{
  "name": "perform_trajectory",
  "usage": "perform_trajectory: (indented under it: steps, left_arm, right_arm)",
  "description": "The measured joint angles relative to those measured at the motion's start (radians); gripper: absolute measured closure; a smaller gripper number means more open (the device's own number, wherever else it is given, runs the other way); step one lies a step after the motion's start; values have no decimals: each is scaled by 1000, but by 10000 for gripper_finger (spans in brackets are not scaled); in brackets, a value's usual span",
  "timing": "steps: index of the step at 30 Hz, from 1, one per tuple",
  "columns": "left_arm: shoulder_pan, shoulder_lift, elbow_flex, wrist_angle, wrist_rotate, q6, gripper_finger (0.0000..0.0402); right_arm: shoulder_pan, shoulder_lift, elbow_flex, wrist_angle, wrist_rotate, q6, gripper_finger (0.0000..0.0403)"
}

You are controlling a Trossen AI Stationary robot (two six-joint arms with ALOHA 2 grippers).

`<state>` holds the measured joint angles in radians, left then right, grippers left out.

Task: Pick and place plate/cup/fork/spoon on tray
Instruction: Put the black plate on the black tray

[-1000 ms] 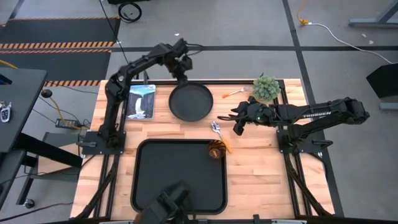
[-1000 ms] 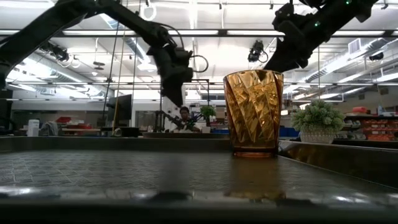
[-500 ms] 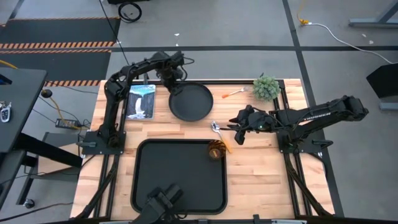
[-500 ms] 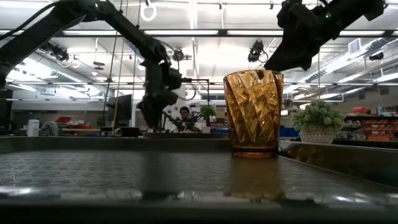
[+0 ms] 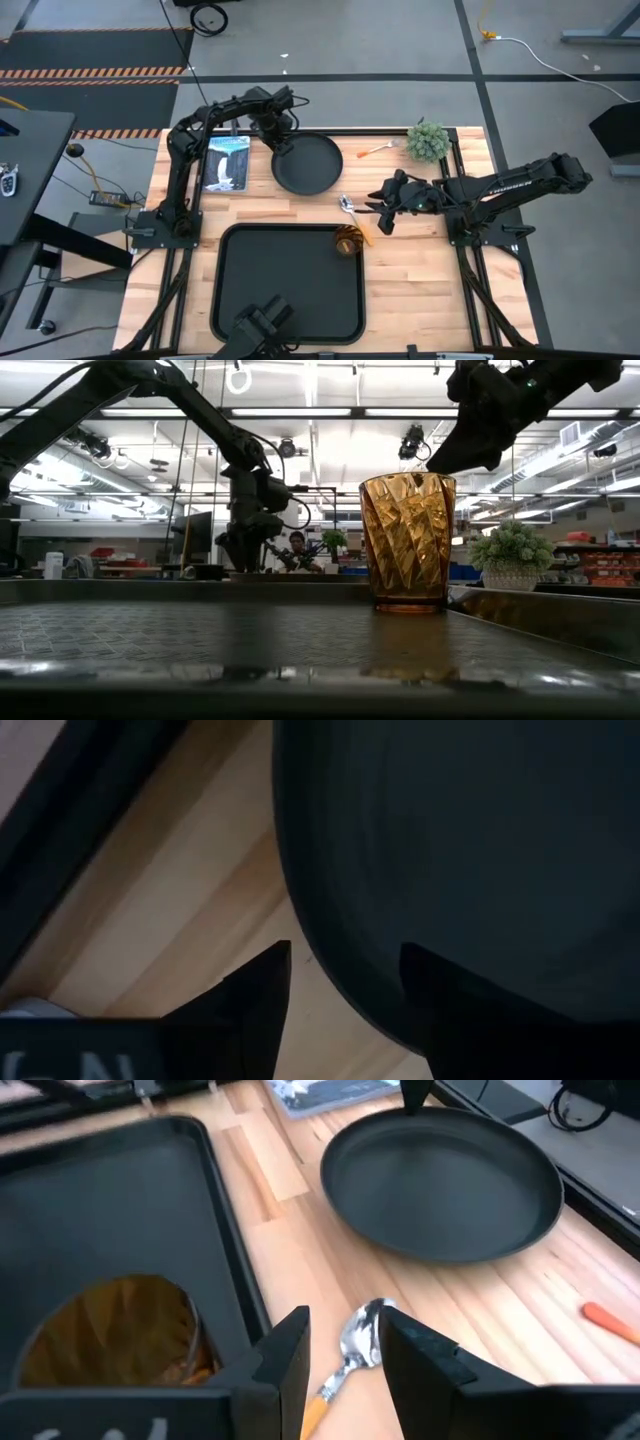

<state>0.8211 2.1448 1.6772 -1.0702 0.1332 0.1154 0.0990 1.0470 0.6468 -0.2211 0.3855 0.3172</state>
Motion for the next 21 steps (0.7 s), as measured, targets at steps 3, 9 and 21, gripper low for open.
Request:
perform_trajectory:
  steps: [3,9,21]
  left_arm:
    - [0,0,8,-1,-30,1,212]
    - [0,0,12,21,-142,9,219]
    - [0,0,12,48,-144,8,219]
  right_arm:
    - [-1,0,0,0,16,-6,275]
    - [-6,0,0,21,15,2,277]
    - [-6,0,0,145,7,5,277]
